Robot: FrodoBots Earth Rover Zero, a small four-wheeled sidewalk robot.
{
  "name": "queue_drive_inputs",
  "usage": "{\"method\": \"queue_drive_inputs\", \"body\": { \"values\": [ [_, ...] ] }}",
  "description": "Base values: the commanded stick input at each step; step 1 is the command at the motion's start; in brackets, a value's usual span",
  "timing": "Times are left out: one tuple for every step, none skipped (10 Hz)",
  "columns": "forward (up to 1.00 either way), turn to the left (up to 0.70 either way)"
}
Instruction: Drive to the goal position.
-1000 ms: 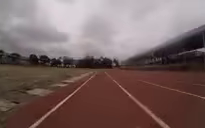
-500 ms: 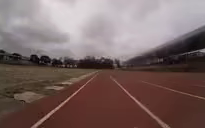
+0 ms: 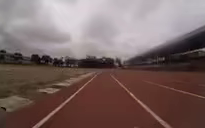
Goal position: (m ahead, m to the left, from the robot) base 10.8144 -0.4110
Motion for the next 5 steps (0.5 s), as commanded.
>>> {"method": "queue_drive_inputs", "body": {
  "values": [
    [1.00,0.00],
    [1.00,0.00],
    [1.00,0.00],
    [1.00,0.00],
    [1.00,0.00]
  ]
}}
